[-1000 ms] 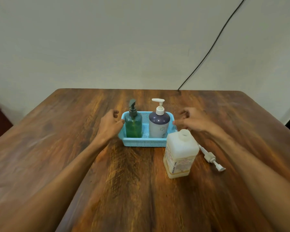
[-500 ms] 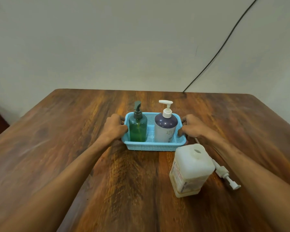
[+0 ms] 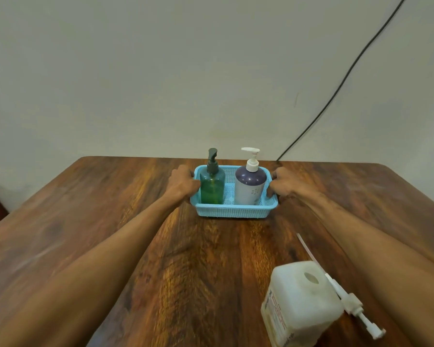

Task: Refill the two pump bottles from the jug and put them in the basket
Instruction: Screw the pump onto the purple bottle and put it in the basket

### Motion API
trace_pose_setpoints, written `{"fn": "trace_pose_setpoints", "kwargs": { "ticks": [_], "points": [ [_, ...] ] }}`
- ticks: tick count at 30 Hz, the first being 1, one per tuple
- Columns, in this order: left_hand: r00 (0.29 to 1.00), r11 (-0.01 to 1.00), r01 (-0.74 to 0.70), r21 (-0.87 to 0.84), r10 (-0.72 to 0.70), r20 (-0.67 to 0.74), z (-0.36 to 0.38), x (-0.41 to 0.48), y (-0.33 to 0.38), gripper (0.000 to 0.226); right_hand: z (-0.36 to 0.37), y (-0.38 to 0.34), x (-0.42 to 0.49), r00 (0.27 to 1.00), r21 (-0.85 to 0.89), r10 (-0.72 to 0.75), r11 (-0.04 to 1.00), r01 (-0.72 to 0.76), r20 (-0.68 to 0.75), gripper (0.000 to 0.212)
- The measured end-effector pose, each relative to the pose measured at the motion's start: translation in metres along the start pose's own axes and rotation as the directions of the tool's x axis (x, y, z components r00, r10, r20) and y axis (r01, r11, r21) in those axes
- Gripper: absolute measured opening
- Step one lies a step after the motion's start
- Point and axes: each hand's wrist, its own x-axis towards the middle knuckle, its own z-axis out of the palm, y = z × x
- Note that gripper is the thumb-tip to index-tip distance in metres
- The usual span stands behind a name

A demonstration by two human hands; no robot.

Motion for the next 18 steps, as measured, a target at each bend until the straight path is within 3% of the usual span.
{"fn": "trace_pose_setpoints", "kwargs": {
  "ticks": [13,18],
  "points": [
    [0.999,0.999,0.032,0.000,-0.032,-0.016,0.021,0.029,-0.015,0.011,0.018,0.008,0.025,0.999,0.042,0.044,0.998,-0.043,-0.027,0.020],
    [0.998,0.997,0.062,-0.053,-0.060,0.031,0.015,0.017,-0.018,0.045,0.014,0.010,0.013,0.997,0.117,0.064,0.991,-0.069,0.042,0.031]
  ]
}}
